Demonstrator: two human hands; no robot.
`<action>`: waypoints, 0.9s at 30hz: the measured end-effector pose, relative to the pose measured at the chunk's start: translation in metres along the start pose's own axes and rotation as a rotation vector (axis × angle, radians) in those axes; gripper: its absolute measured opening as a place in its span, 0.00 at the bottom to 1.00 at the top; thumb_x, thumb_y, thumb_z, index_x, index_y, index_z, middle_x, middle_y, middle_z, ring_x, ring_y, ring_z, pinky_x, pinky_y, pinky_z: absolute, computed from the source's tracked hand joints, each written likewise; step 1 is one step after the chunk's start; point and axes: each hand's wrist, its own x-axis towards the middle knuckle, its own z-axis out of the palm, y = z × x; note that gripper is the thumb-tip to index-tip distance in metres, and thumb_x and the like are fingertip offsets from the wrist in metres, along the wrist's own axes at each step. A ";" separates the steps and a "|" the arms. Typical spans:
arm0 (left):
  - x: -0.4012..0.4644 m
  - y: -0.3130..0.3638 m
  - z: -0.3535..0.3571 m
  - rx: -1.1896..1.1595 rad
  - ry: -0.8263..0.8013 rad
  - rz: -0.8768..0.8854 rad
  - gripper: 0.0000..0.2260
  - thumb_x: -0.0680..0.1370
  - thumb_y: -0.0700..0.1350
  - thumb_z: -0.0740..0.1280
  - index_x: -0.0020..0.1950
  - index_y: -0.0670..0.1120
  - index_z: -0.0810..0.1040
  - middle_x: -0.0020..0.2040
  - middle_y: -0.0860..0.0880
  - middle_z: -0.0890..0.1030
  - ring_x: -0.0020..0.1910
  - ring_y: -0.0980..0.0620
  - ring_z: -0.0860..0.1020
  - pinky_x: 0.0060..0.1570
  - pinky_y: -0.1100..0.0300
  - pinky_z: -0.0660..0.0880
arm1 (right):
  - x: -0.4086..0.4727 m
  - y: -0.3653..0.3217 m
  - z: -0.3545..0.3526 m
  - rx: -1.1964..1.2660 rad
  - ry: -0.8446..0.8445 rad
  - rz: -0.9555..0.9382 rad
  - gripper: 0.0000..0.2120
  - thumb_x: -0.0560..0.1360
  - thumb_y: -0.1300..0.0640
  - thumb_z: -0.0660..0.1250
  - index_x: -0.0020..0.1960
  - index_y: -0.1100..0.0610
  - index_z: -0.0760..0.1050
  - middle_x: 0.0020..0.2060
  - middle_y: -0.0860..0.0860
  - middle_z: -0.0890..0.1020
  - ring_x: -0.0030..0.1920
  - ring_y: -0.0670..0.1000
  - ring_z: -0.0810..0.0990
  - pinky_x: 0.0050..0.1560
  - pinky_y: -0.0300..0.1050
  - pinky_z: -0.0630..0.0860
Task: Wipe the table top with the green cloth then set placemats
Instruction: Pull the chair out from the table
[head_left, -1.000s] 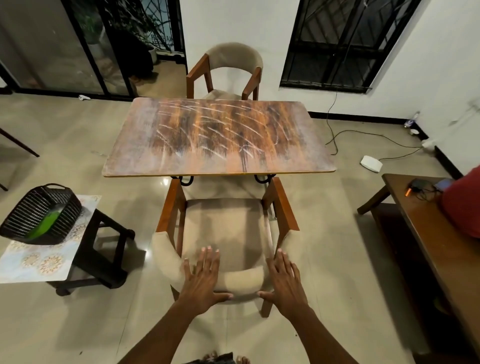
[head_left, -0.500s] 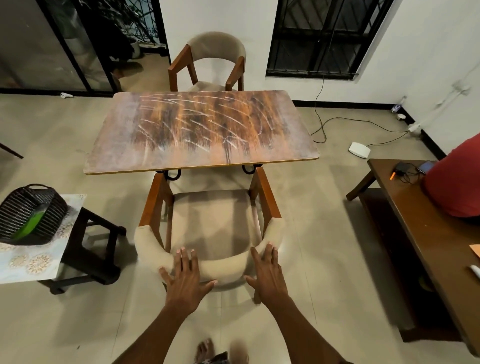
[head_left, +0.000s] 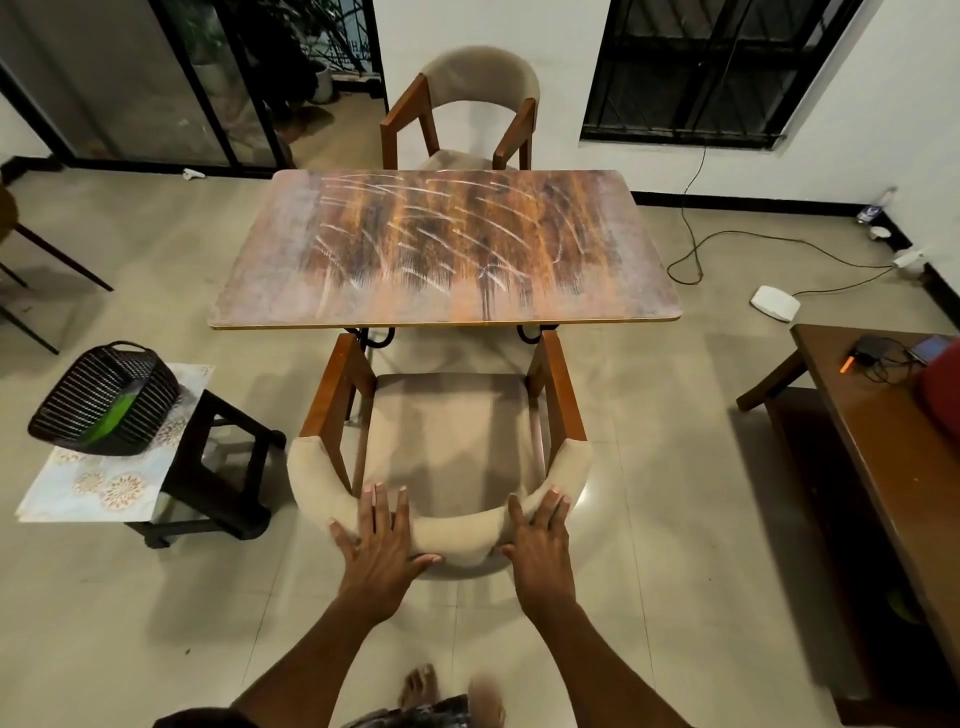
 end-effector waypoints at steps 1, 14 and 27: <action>0.003 -0.001 0.003 0.000 -0.003 0.000 0.49 0.75 0.78 0.35 0.85 0.44 0.48 0.83 0.35 0.54 0.82 0.35 0.49 0.63 0.20 0.56 | 0.001 0.000 0.001 0.005 0.006 0.004 0.39 0.83 0.47 0.66 0.86 0.50 0.49 0.82 0.71 0.44 0.83 0.73 0.43 0.81 0.66 0.57; 0.026 -0.003 -0.014 -0.007 -0.012 0.050 0.48 0.74 0.79 0.38 0.84 0.48 0.40 0.85 0.37 0.44 0.83 0.34 0.44 0.66 0.21 0.41 | 0.029 -0.001 0.000 -0.043 -0.053 -0.001 0.47 0.80 0.48 0.72 0.86 0.49 0.45 0.82 0.68 0.38 0.82 0.72 0.36 0.83 0.65 0.52; 0.021 -0.003 -0.034 0.009 -0.062 0.052 0.54 0.70 0.79 0.42 0.86 0.46 0.48 0.85 0.35 0.47 0.83 0.31 0.45 0.68 0.15 0.48 | 0.025 -0.021 -0.021 0.055 -0.102 0.082 0.39 0.84 0.48 0.67 0.86 0.51 0.48 0.83 0.67 0.40 0.83 0.72 0.41 0.81 0.62 0.56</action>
